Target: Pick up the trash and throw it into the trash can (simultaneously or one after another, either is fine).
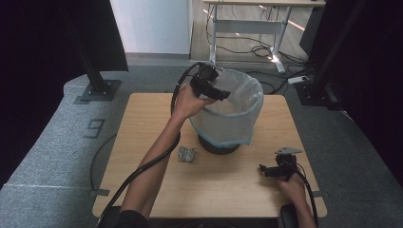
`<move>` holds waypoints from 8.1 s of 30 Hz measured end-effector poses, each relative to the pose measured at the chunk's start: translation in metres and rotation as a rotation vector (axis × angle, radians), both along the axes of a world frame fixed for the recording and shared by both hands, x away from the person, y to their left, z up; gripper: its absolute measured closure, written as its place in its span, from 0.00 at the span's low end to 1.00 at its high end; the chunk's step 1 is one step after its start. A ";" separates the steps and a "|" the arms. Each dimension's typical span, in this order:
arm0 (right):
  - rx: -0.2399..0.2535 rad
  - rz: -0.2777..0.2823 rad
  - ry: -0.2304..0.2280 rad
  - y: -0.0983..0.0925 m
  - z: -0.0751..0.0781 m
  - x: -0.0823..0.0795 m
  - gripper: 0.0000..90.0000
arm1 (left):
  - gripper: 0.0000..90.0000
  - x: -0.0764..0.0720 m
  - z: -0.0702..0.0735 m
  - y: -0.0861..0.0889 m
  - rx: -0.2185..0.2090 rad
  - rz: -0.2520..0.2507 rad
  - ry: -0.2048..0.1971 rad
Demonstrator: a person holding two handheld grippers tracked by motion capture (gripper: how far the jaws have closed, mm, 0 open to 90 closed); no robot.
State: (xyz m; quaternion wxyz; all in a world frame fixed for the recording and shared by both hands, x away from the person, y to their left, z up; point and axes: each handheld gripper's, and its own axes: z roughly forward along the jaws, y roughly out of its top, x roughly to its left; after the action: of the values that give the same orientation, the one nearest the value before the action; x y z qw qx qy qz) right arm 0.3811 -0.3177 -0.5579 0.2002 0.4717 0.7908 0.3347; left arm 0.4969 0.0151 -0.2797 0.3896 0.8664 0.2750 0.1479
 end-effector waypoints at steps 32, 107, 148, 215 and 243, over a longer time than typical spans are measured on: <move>0.000 0.000 0.000 0.000 0.000 0.000 0.00 | 0.00 -0.033 0.022 0.033 -0.041 -0.027 -0.038; 0.000 -0.001 0.000 0.000 0.000 0.000 0.00 | 0.00 -0.072 -0.098 0.121 -0.124 0.030 -0.062; 0.002 -0.001 -0.001 0.000 0.000 0.000 0.00 | 0.00 -0.071 -0.216 0.122 -0.061 0.080 0.037; 0.002 -0.002 0.000 0.001 0.000 0.000 0.00 | 0.16 -0.067 -0.256 0.101 0.003 0.086 0.091; 0.002 -0.002 0.000 0.001 0.000 0.000 0.00 | 0.17 -0.069 -0.204 0.121 0.010 0.081 0.053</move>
State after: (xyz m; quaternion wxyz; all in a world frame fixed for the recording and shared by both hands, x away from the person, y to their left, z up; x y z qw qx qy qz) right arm 0.3815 -0.3166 -0.5580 0.1998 0.4727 0.7901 0.3354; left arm 0.4281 0.1365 -0.4836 0.3718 0.8600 0.3194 0.1421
